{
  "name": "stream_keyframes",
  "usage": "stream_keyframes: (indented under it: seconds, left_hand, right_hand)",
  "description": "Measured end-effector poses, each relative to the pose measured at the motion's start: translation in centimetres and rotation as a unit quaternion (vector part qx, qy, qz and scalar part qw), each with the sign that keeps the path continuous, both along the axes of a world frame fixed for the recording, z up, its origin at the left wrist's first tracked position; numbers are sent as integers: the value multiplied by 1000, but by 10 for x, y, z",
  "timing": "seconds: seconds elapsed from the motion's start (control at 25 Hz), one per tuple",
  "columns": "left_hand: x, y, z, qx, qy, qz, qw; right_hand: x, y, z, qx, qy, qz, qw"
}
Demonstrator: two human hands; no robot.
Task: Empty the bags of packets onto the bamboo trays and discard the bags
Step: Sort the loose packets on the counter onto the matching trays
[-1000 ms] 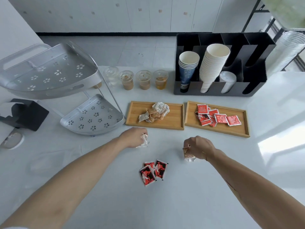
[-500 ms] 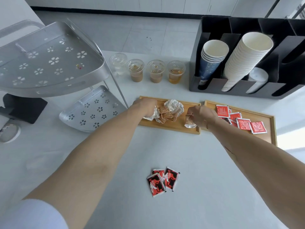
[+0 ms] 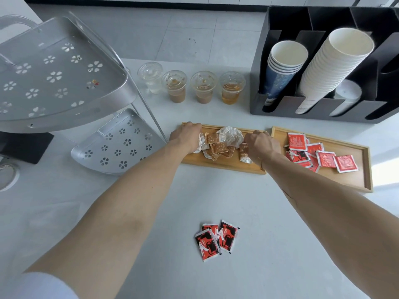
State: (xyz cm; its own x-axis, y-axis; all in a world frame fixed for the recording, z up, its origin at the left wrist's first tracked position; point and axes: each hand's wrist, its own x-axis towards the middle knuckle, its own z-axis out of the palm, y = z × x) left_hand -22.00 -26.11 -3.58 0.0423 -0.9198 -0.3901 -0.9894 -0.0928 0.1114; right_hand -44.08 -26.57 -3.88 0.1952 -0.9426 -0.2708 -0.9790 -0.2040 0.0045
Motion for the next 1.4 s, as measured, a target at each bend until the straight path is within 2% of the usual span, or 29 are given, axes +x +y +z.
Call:
stream_keyframes:
  seconds: [0.2,0.4,0.68,0.84,1.08,1.4]
  left_hand:
    - [-9,24,13,-81,-2,11,997]
    - [-23,76,25,-107,22,8,994]
    - [-42,187,11,-19,102,25,994]
    - [-51,246,-7,-14,170,57,984]
    - [-46,285,-23,-2,135,72,988]
    - [-62,288,-25,-35,123,89,988]
  right_hand:
    - [-5,26,12,-2,-10,13,1000]
    - [-24,75,23,-37,-13,19,999]
    - [-50,168,22,96,-69,14,993]
    - [-51,216,11,88,-99,23,991]
    - [-41,243,1,74,-64,52,994]
    - [-2,252,-14,62,-102,-7,993]
